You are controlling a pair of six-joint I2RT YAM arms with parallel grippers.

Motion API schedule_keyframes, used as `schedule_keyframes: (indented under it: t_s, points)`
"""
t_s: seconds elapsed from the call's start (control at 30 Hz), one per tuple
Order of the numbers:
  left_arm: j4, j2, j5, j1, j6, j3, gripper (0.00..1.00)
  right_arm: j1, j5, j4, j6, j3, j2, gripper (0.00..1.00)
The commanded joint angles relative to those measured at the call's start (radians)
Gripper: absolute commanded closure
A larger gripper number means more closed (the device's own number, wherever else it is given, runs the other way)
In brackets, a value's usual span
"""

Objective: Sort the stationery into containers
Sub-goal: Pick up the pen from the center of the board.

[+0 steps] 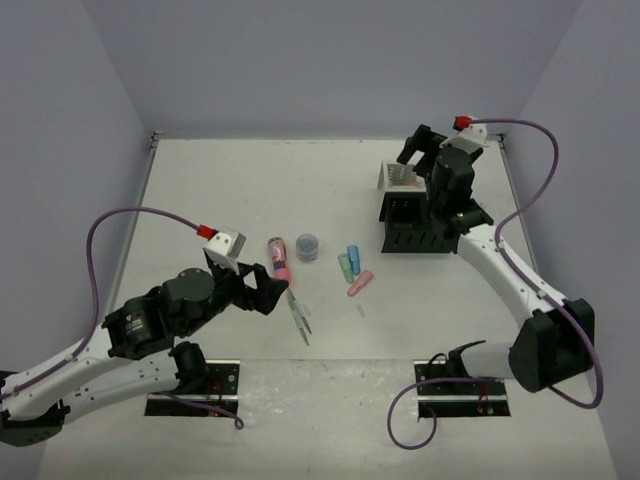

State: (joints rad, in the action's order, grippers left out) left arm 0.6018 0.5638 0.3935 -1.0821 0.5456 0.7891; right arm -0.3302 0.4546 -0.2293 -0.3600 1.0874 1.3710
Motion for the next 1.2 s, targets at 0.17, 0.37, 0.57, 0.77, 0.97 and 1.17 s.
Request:
schedule_keyframes:
  t_s: [0.17, 0.37, 0.57, 0.77, 0.97, 1.17]
  points:
    - [0.026, 0.145, 0.121, -0.001, 0.221, -0.025, 0.00, -0.061, -0.319, 0.478, -0.203, -0.123, -0.342, 0.01]
    - [0.065, 0.305, 0.187, -0.001, 0.476, -0.045, 0.01, -0.096, -0.415, 0.632, -0.142, -0.207, -0.405, 0.01]
    - [0.090, 0.491, 0.173, -0.005, 0.631, -0.015, 0.23, -0.098, -0.443, 0.602, -0.115, -0.293, -0.483, 0.01]
    - [0.116, 0.579, 0.155, -0.016, 0.821, -0.020, 0.56, -0.098, -0.445, 0.550, -0.112, -0.340, -0.500, 0.03]
    - [0.139, 0.661, 0.127, -0.027, 0.910, -0.009, 0.68, -0.098, -0.450, 0.538, -0.120, -0.350, -0.489, 0.03]
    - [0.200, 0.812, 0.107, -0.030, 0.933, 0.072, 0.68, -0.098, -0.451, 0.527, -0.122, -0.369, -0.527, 0.03]
